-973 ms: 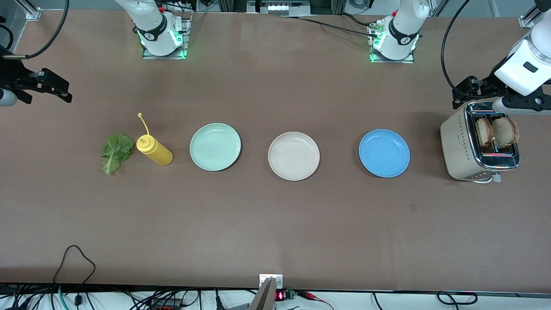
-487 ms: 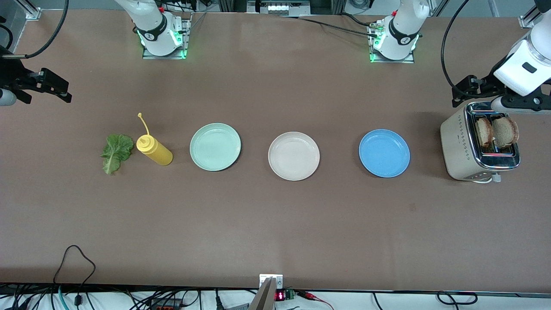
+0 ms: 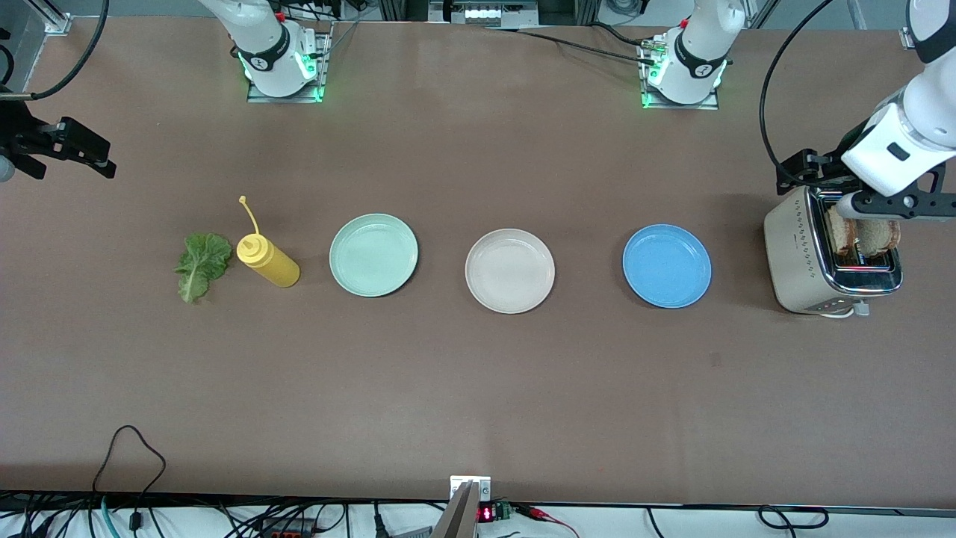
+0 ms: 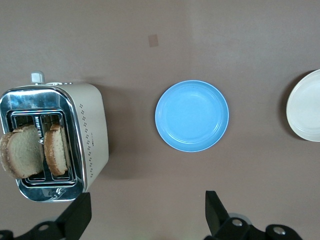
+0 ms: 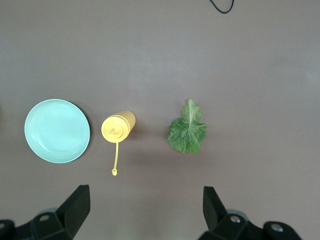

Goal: Make sandwich in beige plate with both arms
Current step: 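Lower the left gripper into the toaster and grasp a toast slice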

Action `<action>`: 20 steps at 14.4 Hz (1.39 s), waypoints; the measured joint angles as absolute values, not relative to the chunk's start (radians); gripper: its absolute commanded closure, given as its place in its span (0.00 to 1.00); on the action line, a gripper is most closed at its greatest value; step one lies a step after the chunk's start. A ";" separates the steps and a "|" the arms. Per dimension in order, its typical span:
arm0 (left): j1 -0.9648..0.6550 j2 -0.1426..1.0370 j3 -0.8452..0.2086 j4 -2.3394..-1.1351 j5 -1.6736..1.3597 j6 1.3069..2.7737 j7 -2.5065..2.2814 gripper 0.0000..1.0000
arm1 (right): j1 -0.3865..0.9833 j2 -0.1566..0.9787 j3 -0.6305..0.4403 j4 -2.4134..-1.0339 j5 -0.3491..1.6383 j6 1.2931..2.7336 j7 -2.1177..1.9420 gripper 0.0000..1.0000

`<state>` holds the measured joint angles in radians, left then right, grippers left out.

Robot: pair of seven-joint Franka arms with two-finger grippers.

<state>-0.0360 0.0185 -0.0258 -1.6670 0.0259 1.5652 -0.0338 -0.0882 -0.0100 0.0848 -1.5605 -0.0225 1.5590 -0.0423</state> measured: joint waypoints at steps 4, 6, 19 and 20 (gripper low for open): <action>0.003 0.040 -0.020 -1.667 0.042 1.524 0.035 0.00 | -0.088 -0.010 0.084 -1.559 -0.022 1.559 -0.042 0.00; 0.062 0.060 -0.015 -1.668 0.044 1.513 0.119 0.00 | -0.088 -0.010 0.084 -1.558 -0.022 1.559 -0.042 0.00; 0.301 0.088 -0.010 -2.094 0.140 2.115 0.283 0.14 | -0.088 -0.010 0.083 -1.557 -0.022 1.559 -0.042 0.00; 0.306 0.084 -0.010 -2.124 0.140 2.144 0.283 0.27 | -0.089 -0.010 0.083 -1.557 -0.022 1.559 -0.042 0.00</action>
<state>0.3061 0.0841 -0.0097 -2.1241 0.1396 2.1440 0.2833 -0.0885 -0.0100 0.0829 -1.5573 -0.0225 1.5594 -0.0423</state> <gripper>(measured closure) 0.048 0.000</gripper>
